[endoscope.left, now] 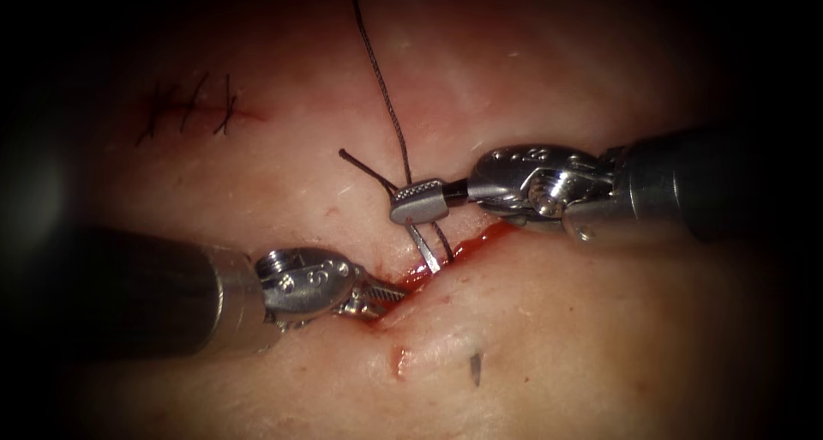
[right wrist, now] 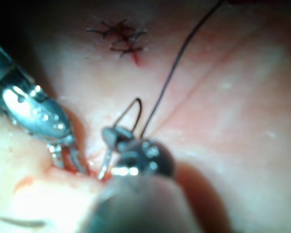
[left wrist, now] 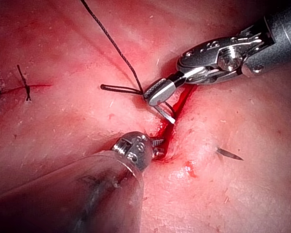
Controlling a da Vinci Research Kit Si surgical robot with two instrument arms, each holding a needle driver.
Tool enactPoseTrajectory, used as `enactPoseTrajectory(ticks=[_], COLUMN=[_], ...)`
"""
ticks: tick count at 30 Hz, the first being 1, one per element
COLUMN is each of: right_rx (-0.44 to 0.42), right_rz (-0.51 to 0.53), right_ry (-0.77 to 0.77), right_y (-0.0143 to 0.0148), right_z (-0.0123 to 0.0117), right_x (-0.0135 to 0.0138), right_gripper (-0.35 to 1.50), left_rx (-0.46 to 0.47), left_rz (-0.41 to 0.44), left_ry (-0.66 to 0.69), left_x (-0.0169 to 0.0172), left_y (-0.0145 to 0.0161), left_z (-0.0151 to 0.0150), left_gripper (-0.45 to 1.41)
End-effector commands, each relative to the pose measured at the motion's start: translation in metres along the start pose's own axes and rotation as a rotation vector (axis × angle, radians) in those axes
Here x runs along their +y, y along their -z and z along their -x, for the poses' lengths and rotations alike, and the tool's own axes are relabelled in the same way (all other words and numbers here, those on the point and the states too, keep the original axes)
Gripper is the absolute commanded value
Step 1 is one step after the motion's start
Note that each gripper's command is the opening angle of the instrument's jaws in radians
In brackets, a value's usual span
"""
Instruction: Wound Closure
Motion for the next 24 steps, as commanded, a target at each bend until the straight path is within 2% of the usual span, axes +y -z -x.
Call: enactPoseTrajectory(ticks=[1, 7, 11, 15, 18, 24], right_rx=[0.003, 0.003, -0.031, -0.049, -0.117, -0.203], right_rz=[0.0, -0.001, -0.034, -0.05, -0.096, -0.151], right_ry=[-0.002, -0.036, -0.255, -0.357, -0.472, -0.542], right_y=[-0.0008, -0.0011, -0.0005, -0.0004, -0.0009, -0.001], right_z=[0.0003, 0.0004, 0.0012, 0.0016, 0.0025, 0.0033], right_x=[-0.0001, -0.0001, -0.0006, -0.0009, -0.0016, -0.0039], right_gripper=[-0.35, -0.35, -0.35, -0.35, -0.35, -0.35], left_rx=[0.0, 0.0, 0.0, 0.0, 0.0, 0.0], left_rz=[0.004, 0.004, 0.005, 0.005, 0.005, 0.006], left_ry=[0.003, 0.003, -0.003, -0.003, -0.003, -0.003], left_x=[0.0004, 0.0003, 0.0003, 0.0003, 0.0003, 0.0004], left_y=[-0.0012, -0.0011, -0.0011, -0.0011, -0.0011, -0.001], left_z=[0.0006, 0.0006, 0.0006, 0.0006, 0.0006, 0.0006], left_gripper=[0.47, 0.45, 0.45, 0.45, 0.45, 0.45])
